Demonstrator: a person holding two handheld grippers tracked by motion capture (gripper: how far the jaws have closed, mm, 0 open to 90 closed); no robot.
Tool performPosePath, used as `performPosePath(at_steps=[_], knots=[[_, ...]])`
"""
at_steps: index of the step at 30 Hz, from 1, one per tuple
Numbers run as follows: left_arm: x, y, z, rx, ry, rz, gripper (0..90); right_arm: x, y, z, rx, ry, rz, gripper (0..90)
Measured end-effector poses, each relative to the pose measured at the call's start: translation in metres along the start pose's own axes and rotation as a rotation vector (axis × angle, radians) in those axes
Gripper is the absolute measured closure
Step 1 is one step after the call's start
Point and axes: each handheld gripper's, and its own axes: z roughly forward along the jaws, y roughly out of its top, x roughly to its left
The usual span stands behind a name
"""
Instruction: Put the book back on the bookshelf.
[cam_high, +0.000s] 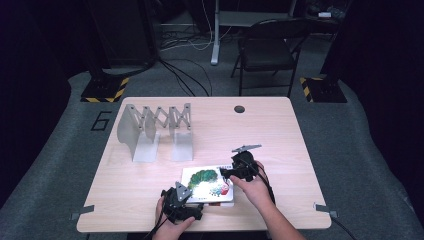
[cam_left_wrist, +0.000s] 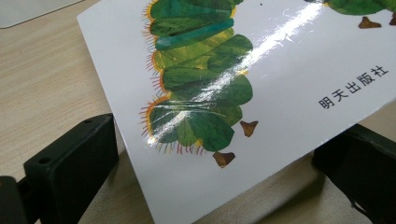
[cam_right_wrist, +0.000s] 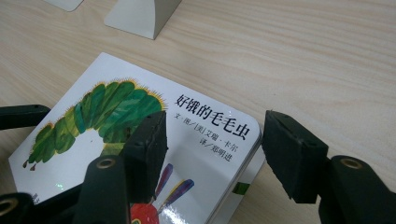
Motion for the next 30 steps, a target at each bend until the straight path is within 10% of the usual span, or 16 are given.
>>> performPosePath(at_steps=[30], knots=[[0.0,0.0,-0.001,-0.002,-0.009,-0.001,2.5,-0.008,-0.006,0.011,0.059,-0.008,0.041,37.8]])
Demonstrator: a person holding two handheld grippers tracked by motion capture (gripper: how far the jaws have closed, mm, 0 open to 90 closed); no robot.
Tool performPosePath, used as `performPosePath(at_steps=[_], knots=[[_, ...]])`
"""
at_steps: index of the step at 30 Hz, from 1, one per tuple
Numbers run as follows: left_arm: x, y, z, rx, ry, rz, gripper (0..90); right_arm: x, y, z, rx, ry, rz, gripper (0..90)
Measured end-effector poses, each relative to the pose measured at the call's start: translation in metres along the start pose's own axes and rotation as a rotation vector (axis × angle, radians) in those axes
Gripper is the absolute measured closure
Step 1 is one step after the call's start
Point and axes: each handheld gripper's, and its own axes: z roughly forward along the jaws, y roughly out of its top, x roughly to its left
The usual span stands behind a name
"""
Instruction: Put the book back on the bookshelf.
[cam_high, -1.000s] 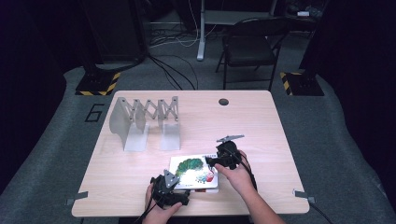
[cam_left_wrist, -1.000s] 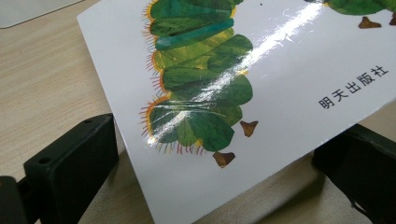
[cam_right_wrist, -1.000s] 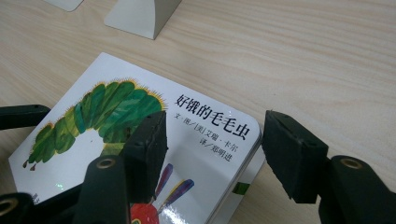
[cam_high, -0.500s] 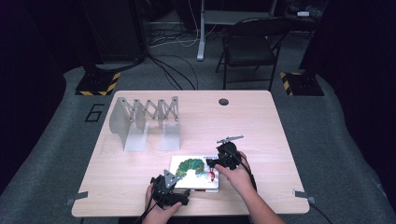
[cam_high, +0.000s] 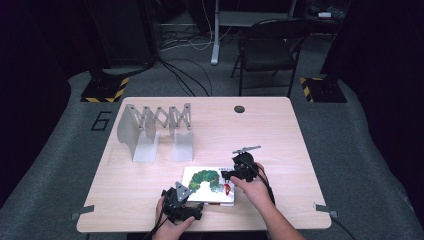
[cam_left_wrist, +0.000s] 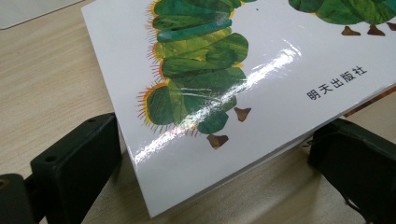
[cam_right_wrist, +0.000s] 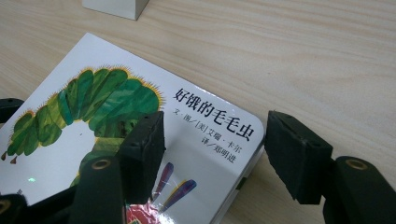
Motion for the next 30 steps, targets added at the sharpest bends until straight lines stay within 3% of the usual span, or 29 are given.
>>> performPosePath(at_steps=[18,30], knots=[[0.0008,-0.0004,-0.0006,-0.007,0.002,0.004,4.8,-0.0064,-0.0022,0.0043,0.015,0.023,0.038,36.0],[0.0014,-0.0003,-0.0004,-0.007,-0.001,0.01,4.9,-0.0062,-0.0018,0.003,0.012,0.016,0.034,36.0]])
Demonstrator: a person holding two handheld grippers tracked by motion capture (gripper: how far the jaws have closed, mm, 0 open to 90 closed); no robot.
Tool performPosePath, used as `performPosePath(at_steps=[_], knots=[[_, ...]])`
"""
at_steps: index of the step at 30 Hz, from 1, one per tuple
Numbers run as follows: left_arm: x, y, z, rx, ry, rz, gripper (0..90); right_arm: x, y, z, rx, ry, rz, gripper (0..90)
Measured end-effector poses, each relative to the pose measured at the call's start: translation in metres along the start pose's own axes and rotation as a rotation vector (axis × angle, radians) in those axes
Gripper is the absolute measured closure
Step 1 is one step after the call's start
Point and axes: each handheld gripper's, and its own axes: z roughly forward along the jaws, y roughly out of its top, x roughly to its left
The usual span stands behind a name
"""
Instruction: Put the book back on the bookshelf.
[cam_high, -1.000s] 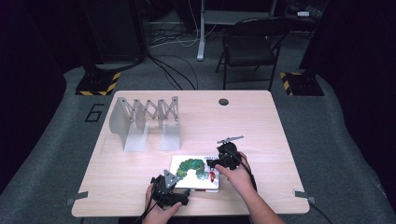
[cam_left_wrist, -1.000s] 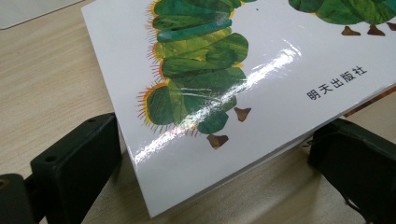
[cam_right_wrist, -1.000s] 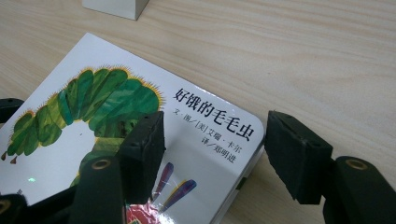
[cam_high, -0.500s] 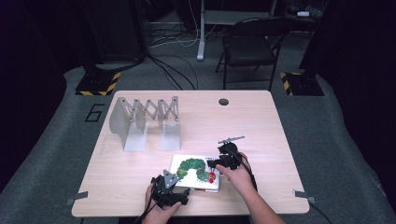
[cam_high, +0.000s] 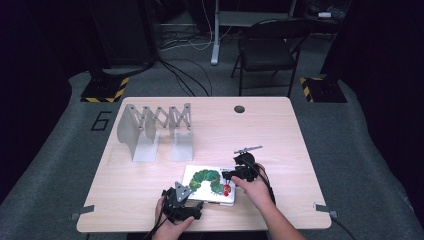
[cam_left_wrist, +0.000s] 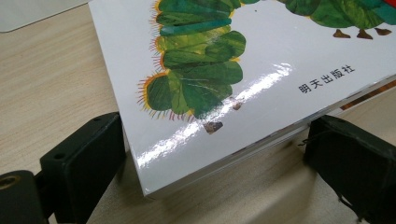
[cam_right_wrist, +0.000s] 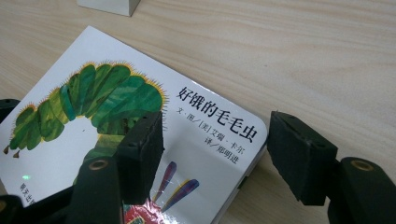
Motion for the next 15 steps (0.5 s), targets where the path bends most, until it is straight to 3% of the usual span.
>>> performPosePath(at_steps=[8,13,15], knots=[[-0.0009,-0.0001,0.0006,0.006,0.01,-0.015,2.0,0.0037,0.0012,-0.0055,-0.018,0.007,0.005,37.0],[-0.0009,0.0005,0.0,0.009,0.02,0.004,1.2,0.0053,0.0016,-0.0067,-0.026,0.007,-0.014,37.0],[-0.0032,0.0011,-0.0012,-0.002,0.038,0.041,2.3,0.0056,0.002,-0.007,-0.025,0.009,-0.009,37.0]])
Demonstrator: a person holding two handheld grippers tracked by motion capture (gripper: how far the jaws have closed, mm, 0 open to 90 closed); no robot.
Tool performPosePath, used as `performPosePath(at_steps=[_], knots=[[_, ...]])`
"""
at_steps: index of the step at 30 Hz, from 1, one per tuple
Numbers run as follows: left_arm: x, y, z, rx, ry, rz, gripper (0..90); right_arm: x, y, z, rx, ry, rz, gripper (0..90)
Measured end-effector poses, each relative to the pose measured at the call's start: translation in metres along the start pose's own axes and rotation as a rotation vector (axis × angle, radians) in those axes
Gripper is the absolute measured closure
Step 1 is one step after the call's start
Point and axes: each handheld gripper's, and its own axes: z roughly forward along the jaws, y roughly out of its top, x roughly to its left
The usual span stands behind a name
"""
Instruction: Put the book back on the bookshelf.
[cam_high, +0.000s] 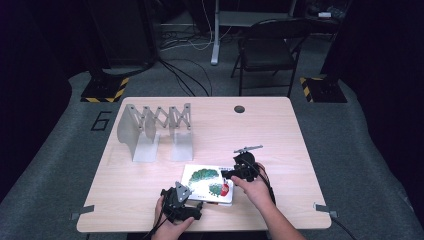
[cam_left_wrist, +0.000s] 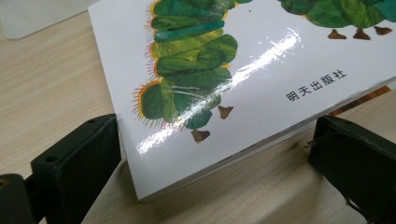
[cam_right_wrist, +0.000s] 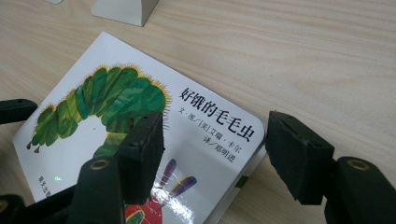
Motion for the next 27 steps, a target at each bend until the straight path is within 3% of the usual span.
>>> performPosePath(at_steps=[5,8,10,12,16,27], knots=[[-0.0034,0.0002,-0.0015,-0.016,0.018,0.049,3.9,0.0016,0.0004,-0.0009,-0.003,-0.001,0.005,37.0],[-0.0035,0.0005,-0.0014,-0.018,0.017,0.056,4.0,0.0023,0.0006,-0.0019,-0.003,0.0,0.013,37.0],[-0.0039,0.0009,-0.0016,-0.021,0.024,0.071,4.5,0.0009,0.0008,-0.0019,-0.012,0.0,-0.014,37.0],[-0.0037,0.0012,-0.0017,-0.022,0.021,0.078,4.7,0.0036,0.0013,-0.003,-0.007,-0.001,0.005,36.8],[-0.0047,0.0015,-0.0016,-0.03,0.035,0.1,5.5,0.0038,0.002,-0.0048,-0.016,-0.006,-0.019,36.7],[-0.005,0.0031,-0.0018,-0.024,0.031,0.111,6.1,0.0059,0.0033,-0.0066,-0.019,-0.021,-0.041,36.6]])
